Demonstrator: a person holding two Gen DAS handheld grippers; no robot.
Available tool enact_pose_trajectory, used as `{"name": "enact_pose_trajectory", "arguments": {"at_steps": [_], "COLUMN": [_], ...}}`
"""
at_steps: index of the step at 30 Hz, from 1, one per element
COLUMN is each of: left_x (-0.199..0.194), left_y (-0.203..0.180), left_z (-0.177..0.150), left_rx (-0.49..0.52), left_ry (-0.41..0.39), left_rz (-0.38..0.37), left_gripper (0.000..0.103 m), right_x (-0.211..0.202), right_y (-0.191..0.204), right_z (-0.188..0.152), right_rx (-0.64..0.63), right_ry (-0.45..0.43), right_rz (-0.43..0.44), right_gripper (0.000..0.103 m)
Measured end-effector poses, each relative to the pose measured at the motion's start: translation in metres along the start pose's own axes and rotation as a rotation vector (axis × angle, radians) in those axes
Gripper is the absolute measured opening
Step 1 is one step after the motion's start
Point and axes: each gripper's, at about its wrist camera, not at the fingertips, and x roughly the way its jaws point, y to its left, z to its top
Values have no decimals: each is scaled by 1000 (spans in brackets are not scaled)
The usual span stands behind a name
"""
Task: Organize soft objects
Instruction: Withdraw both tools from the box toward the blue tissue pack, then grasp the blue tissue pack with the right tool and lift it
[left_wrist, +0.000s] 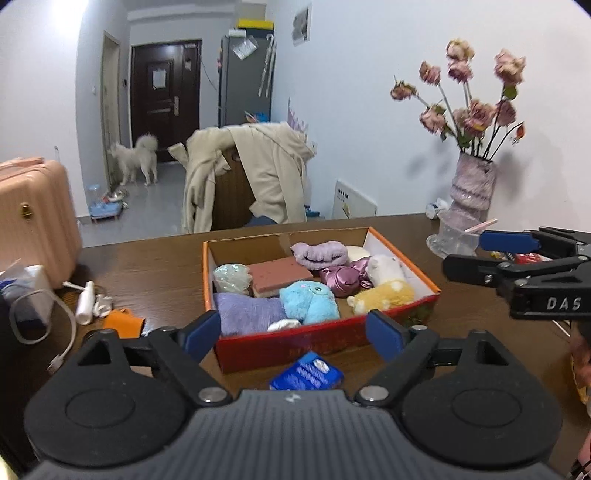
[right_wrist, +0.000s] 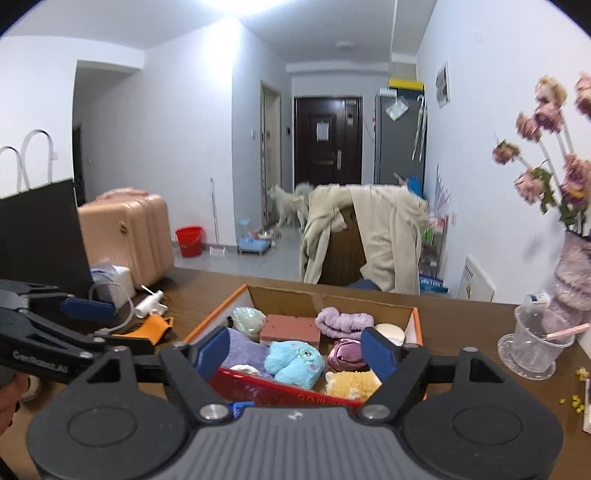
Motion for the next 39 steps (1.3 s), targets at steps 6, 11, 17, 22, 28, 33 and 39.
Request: {"name": "enact_pose_trajectory", "arguments": {"at_steps": [6, 11, 17, 22, 28, 33, 39], "left_x": [-66, -108, -140, -137, -115, -75, -3], "left_y": [-15, -35, -50, -47, -30, -18, -1], "left_z": [-44, -89, -141, -152, -151, -141, -111], "left_rx": [-27, -22, -37, -46, -92, -108, -133], "left_ry": [-70, -101, -100, -72, -57, -19, 34], "left_rz": [34, 49, 28, 44, 49, 48, 23], "left_gripper": [96, 102, 103, 103, 103, 103, 102], "right_x": [-74, -113, -146, -149, -122, -81, -15], "right_y": [9, 19, 33, 40, 40, 34, 24], "right_z": [-33, -81, -133, -139, -138, -135, -118], "right_rx": [7, 2, 31, 15, 43, 69, 75], "right_ry": [-67, -64, -26, -15, 13, 67, 109], "right_rz": [17, 81, 124, 109, 112, 84, 100], "right_gripper": [90, 96, 96, 96, 96, 96, 87]}}
